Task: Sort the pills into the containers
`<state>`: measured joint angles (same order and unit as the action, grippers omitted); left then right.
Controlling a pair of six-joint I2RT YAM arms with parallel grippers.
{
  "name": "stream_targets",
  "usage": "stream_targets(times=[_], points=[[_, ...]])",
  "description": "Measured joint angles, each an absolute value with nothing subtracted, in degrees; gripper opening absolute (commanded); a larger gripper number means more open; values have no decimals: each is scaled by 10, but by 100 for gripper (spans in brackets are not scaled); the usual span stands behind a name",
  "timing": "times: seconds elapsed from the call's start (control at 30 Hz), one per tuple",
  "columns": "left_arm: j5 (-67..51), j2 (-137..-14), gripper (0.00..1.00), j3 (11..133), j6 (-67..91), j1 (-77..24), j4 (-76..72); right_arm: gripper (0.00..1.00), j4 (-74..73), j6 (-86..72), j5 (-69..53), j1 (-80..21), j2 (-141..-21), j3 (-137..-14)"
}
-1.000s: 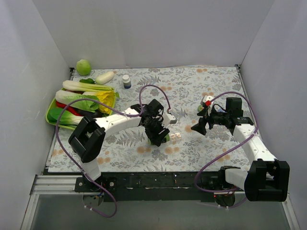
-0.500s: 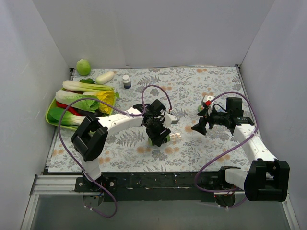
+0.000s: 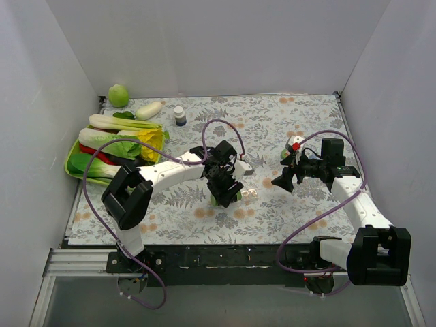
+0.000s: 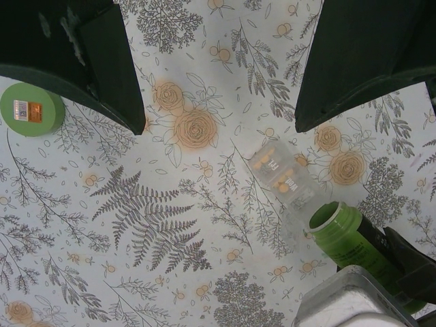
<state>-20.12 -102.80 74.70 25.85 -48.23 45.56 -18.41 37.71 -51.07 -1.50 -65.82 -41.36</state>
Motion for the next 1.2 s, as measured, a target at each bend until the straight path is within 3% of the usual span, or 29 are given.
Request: stream_targets(times=[1.2], points=[[-171, -1048, 0, 787, 282, -494, 498, 98, -196, 377, -509, -12, -662, -414]])
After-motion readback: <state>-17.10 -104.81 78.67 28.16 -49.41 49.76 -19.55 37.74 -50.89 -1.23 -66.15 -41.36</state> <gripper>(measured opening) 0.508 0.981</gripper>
